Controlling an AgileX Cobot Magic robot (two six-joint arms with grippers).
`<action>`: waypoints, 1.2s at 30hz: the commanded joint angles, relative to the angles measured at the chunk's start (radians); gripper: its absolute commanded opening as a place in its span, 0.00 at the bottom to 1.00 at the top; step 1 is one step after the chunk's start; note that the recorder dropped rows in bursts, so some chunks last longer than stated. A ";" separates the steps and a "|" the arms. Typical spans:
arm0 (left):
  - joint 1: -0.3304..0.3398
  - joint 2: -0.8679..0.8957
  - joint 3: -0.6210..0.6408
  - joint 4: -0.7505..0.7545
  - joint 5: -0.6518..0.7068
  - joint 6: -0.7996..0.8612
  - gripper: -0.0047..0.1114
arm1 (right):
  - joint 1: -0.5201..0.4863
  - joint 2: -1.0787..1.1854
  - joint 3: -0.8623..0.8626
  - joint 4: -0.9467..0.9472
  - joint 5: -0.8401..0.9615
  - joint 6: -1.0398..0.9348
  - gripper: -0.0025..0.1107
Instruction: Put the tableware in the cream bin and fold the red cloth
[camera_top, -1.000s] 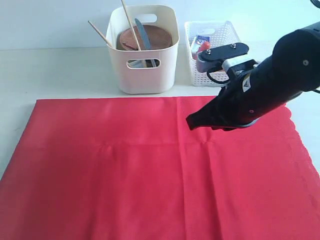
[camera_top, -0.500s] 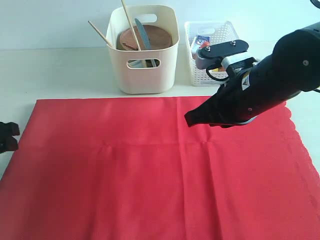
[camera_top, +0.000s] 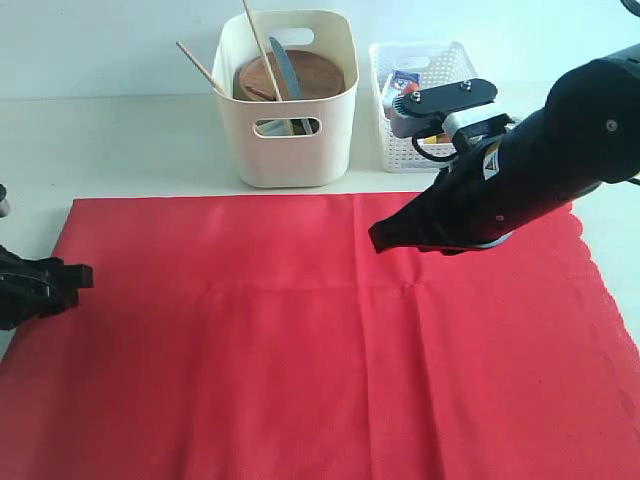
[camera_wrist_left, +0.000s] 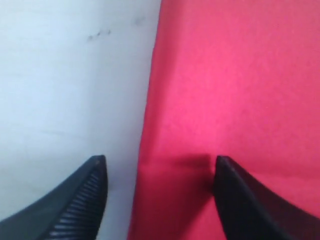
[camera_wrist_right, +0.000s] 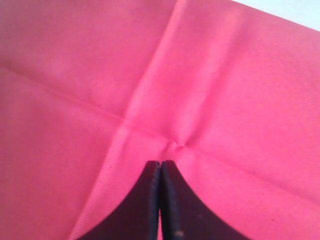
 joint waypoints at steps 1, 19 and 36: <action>-0.006 0.054 0.012 -0.008 0.073 -0.010 0.35 | -0.005 -0.010 0.004 0.001 -0.010 -0.002 0.02; 0.119 -0.001 0.003 0.004 0.141 0.135 0.04 | -0.005 -0.010 0.004 -0.012 0.030 -0.027 0.02; 0.193 -0.220 -0.261 -0.002 0.539 0.335 0.04 | -0.005 0.267 0.004 0.381 0.064 -0.387 0.02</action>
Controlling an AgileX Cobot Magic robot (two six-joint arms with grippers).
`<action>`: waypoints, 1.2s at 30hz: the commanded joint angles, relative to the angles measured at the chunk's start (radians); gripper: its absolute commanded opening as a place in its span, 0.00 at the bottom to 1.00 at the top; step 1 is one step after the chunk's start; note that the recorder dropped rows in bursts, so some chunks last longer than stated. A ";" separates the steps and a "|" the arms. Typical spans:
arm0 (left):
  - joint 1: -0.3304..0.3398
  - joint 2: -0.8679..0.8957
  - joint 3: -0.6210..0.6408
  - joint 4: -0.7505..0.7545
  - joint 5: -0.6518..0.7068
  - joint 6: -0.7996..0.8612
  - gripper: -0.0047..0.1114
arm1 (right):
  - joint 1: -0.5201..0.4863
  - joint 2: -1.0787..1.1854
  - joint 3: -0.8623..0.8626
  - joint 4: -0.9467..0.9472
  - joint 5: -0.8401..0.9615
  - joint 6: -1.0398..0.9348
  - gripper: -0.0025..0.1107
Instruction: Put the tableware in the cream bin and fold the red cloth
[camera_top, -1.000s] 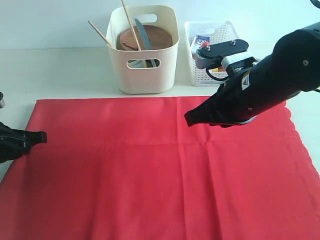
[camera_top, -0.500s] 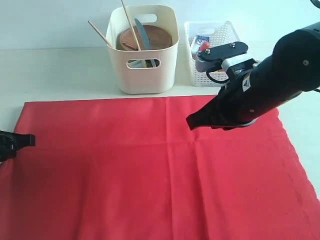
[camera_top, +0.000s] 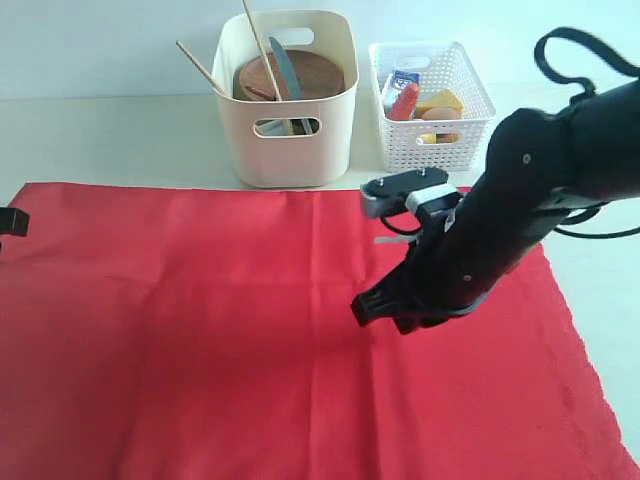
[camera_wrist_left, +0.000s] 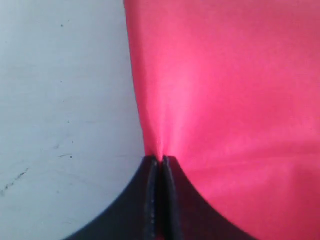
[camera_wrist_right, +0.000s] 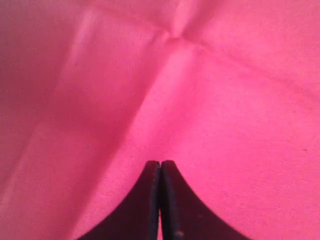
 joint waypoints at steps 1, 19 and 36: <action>0.003 -0.049 -0.031 -0.006 0.069 0.021 0.04 | -0.003 0.082 0.004 0.055 -0.009 -0.060 0.02; -0.212 -0.160 -0.076 -0.220 0.159 0.205 0.04 | -0.003 -0.122 0.002 0.001 -0.023 -0.085 0.02; -0.576 -0.129 -0.313 -0.321 0.137 0.199 0.04 | -0.003 -0.953 0.002 -0.577 -0.023 0.396 0.02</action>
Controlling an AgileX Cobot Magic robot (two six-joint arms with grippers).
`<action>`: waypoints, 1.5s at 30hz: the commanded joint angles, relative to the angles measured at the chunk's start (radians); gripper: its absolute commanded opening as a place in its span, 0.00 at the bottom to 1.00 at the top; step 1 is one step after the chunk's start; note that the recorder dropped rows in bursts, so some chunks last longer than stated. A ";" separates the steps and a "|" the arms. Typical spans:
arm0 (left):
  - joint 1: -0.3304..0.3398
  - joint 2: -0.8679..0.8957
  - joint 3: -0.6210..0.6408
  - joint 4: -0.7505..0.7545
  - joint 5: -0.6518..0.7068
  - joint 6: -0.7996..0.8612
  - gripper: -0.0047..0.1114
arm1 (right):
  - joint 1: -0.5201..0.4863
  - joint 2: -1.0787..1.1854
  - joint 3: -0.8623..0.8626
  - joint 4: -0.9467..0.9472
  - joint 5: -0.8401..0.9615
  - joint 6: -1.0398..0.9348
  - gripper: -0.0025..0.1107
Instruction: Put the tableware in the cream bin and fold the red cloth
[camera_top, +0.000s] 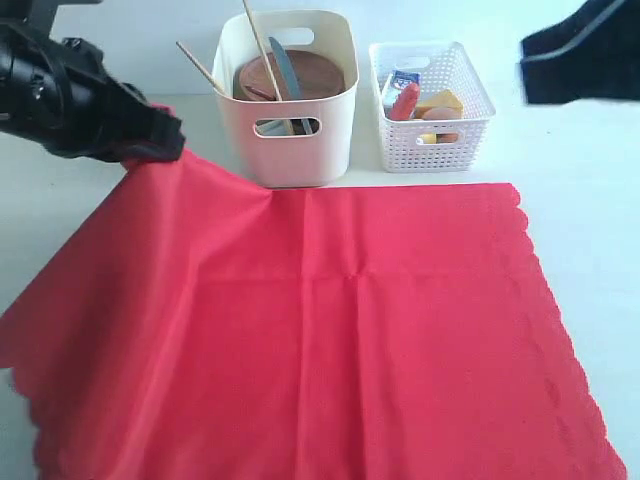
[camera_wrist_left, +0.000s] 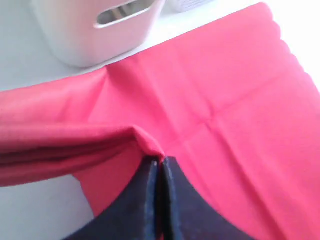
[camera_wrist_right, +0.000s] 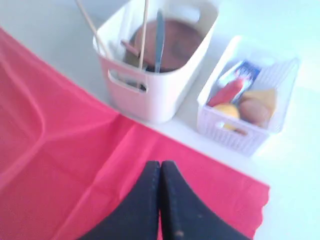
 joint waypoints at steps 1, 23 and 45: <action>-0.129 0.035 -0.082 -0.035 -0.053 0.002 0.04 | -0.003 -0.182 -0.001 -0.087 0.001 0.067 0.02; -0.560 0.671 -0.712 -0.014 -0.173 -0.185 0.28 | -0.003 -0.300 -0.001 -0.400 0.240 0.320 0.02; -0.368 0.665 -0.349 0.294 -0.002 -0.289 0.05 | -0.003 -0.296 -0.001 -0.417 0.277 0.327 0.02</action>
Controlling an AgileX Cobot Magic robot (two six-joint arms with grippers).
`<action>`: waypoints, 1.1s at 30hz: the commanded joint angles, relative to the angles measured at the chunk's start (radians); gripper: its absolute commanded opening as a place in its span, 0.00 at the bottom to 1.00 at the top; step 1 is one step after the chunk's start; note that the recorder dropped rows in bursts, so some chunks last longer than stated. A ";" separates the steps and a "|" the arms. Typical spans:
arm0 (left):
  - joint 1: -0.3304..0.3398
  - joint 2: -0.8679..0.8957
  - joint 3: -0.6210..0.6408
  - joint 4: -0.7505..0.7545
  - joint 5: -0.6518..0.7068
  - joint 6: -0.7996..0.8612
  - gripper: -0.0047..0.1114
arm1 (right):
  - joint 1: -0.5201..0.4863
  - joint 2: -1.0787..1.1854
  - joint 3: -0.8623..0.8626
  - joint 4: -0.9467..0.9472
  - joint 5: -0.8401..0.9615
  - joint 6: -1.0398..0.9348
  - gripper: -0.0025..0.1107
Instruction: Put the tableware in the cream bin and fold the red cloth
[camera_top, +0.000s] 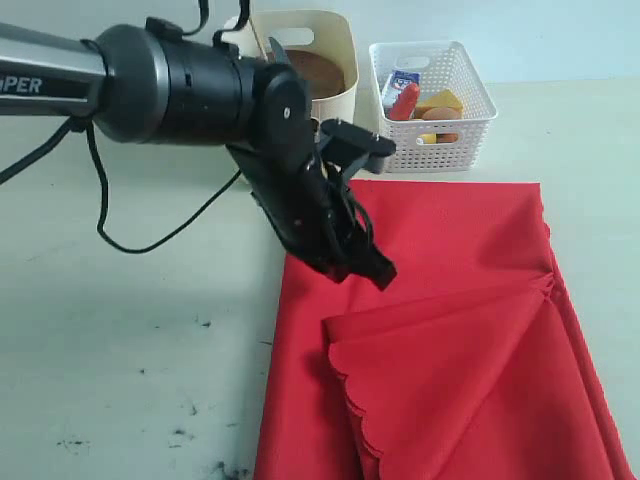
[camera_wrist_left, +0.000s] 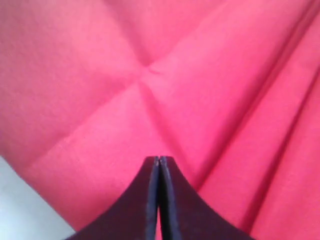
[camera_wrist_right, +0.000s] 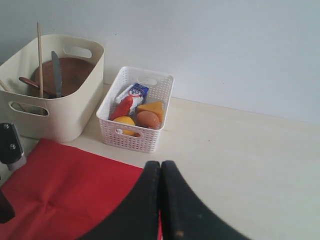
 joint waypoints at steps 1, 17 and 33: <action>0.002 -0.009 0.102 -0.024 -0.136 -0.009 0.05 | -0.003 0.000 -0.001 -0.005 -0.004 0.003 0.02; -0.162 0.008 0.150 -0.270 -0.220 0.107 0.05 | -0.003 0.000 -0.001 -0.005 -0.014 0.003 0.02; -0.448 -0.056 0.023 -0.130 -0.223 0.087 0.05 | -0.003 0.061 -0.001 -0.005 -0.029 0.003 0.02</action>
